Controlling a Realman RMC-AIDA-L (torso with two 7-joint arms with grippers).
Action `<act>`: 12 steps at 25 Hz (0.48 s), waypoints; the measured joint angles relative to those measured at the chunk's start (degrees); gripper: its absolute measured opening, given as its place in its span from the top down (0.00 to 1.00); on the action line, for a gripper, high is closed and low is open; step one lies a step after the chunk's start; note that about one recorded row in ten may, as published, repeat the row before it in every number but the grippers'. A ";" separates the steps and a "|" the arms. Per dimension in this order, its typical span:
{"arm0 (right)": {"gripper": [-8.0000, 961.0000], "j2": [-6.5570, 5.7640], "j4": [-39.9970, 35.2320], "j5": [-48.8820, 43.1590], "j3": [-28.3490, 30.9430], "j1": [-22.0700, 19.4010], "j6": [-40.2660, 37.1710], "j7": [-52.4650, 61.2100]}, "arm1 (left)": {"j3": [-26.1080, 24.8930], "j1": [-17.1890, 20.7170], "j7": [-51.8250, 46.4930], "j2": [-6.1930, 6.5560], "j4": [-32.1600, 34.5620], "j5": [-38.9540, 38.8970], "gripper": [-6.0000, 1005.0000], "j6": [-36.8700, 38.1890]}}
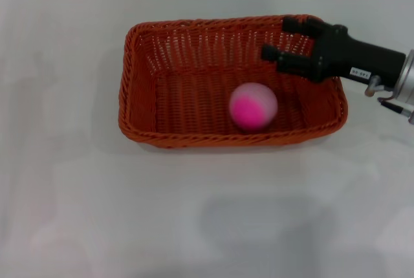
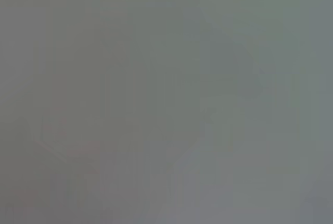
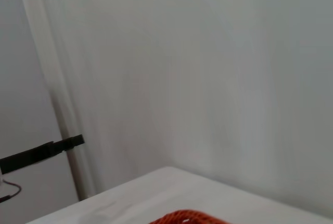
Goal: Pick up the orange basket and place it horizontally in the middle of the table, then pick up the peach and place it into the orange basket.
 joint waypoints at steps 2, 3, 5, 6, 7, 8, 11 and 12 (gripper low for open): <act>0.09 -0.11 -1.19 0.08 1.21 -0.23 -0.08 -1.22 | 0.00 0.12 0.00 0.00 0.07 -0.06 0.37 0.00; 0.09 -0.11 -1.32 0.10 1.93 -0.24 -0.08 -1.77 | 0.01 0.16 0.00 0.00 0.08 -0.07 0.37 0.00; 0.09 -0.12 -1.40 0.12 3.21 -0.25 -0.08 -2.59 | 0.00 0.19 0.00 0.00 0.09 -0.07 0.37 0.00; 0.09 -0.13 -1.40 0.13 4.17 -0.25 -0.08 -3.07 | 0.00 0.21 0.00 0.00 0.09 -0.08 0.37 0.00; 0.09 -0.13 -1.35 0.14 5.23 -0.25 -0.08 -3.62 | 0.00 0.22 0.00 0.00 0.10 -0.08 0.37 0.00; 0.09 -0.14 -1.21 0.15 6.75 -0.27 -0.16 -4.24 | 0.00 0.22 0.00 -0.01 0.11 -0.09 0.37 0.00; 0.09 -0.14 -0.84 0.17 11.17 -0.34 -1.75 -6.17 | 0.00 0.19 0.00 -0.06 0.14 -0.10 0.37 0.00; 0.09 -0.14 -0.71 0.17 12.80 -0.39 -2.61 -6.82 | 0.01 0.22 0.00 -0.06 0.21 -0.11 0.37 0.00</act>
